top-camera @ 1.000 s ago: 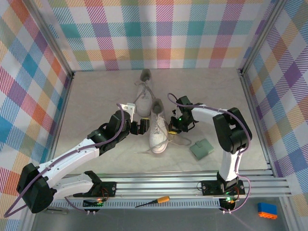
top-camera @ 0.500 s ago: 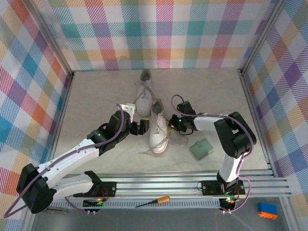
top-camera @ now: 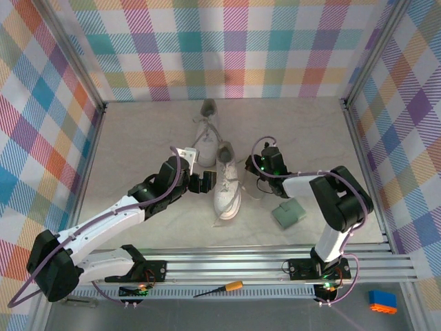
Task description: Tie the shoes
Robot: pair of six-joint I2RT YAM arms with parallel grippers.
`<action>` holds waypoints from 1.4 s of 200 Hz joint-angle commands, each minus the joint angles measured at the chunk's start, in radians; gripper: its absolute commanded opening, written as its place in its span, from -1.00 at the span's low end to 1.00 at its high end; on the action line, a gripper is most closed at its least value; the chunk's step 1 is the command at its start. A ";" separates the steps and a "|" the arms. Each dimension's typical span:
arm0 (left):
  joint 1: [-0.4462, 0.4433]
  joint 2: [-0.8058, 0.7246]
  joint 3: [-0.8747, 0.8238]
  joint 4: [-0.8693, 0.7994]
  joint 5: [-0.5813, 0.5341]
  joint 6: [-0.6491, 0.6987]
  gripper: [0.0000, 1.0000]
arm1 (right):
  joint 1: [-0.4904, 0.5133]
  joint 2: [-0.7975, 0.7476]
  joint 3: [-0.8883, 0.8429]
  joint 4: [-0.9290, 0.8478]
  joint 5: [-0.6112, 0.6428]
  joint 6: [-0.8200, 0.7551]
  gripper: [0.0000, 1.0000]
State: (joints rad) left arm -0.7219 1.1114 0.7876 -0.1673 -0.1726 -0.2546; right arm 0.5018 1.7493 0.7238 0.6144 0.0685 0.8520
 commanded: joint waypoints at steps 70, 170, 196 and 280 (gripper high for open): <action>0.084 -0.077 0.076 -0.062 0.000 -0.093 0.97 | 0.007 0.039 0.019 0.515 -0.250 -0.267 -1.00; 0.162 0.192 0.221 0.160 0.289 -0.246 0.91 | 0.007 -0.114 -0.053 0.441 -0.499 -0.405 -1.00; 0.162 0.293 0.282 0.183 0.318 -0.260 0.79 | 0.007 -0.128 -0.050 0.414 -0.508 -0.415 -1.00; 0.153 0.494 0.438 0.181 0.340 -0.271 0.18 | 0.010 -0.137 -0.044 0.392 -0.518 -0.421 -1.00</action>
State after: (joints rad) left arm -0.5705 1.5776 1.1839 -0.0040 0.1474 -0.5125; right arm 0.5045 1.6405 0.6773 1.0016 -0.4290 0.4545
